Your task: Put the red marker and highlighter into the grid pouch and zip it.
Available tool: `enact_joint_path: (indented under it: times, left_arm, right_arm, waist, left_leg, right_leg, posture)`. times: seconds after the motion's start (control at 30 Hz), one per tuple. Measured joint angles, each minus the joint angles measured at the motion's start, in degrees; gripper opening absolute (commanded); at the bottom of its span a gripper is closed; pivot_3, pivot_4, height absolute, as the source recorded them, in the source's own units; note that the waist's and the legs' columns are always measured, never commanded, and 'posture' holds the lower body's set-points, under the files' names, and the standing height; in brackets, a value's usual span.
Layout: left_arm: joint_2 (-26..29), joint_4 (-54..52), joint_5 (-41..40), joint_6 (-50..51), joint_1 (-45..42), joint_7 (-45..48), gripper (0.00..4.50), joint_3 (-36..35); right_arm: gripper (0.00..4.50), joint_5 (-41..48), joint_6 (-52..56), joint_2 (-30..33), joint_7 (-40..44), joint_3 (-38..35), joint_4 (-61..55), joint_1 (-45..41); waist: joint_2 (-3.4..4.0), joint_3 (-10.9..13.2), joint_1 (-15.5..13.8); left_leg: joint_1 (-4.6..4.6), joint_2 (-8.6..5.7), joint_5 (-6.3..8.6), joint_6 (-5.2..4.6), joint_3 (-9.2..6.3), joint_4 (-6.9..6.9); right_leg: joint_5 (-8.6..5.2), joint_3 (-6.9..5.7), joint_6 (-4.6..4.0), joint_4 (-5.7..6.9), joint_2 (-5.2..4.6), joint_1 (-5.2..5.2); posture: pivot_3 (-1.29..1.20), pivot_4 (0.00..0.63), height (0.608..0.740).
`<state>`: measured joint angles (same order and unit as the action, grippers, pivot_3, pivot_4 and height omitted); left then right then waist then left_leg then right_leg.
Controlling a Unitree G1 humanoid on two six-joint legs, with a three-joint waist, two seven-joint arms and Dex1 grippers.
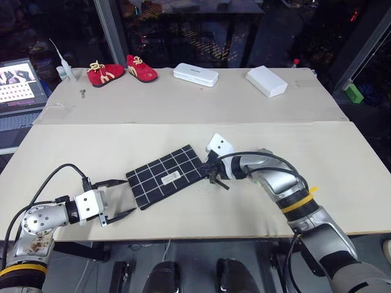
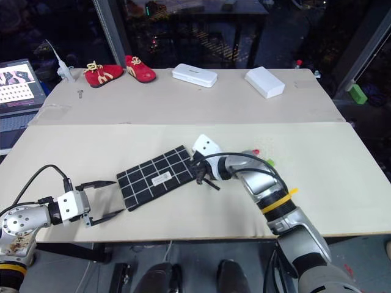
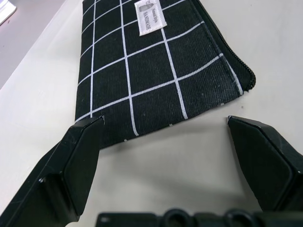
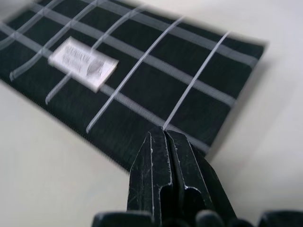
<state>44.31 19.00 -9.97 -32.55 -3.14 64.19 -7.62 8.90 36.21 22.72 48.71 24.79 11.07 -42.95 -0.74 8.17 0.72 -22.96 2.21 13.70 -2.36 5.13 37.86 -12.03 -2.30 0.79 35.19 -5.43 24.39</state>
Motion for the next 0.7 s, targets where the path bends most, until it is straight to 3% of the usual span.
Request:
enact_joint_path:
  times: [0.37,0.7]
  left_arm:
    - [-0.13,-0.32,-0.41,-0.72,-0.62,0.35,4.50,2.68]
    - [-2.21,3.18,4.58,-9.81,-4.98,-3.36,4.50,7.68]
  right_arm:
    - [0.01,-6.60,-7.96,-2.19,1.19,2.54,4.44,-0.70]
    - [0.01,-7.78,-8.01,-3.39,1.24,1.21,6.11,-0.90]
  waist:
    - [0.00,-0.10,0.15]
    - [0.17,-0.32,-0.27]
  left_leg:
    - [0.20,0.04,0.00,0.01,0.04,0.00]
    - [0.29,-0.05,-0.02,0.03,0.09,0.00]
  right_leg:
    - [0.00,0.02,0.00,0.07,0.02,-0.13]
    - [0.00,0.03,0.00,0.14,-0.06,-0.22]
  posture:
    - [0.00,0.150,0.740]
    - [0.00,0.150,0.740]
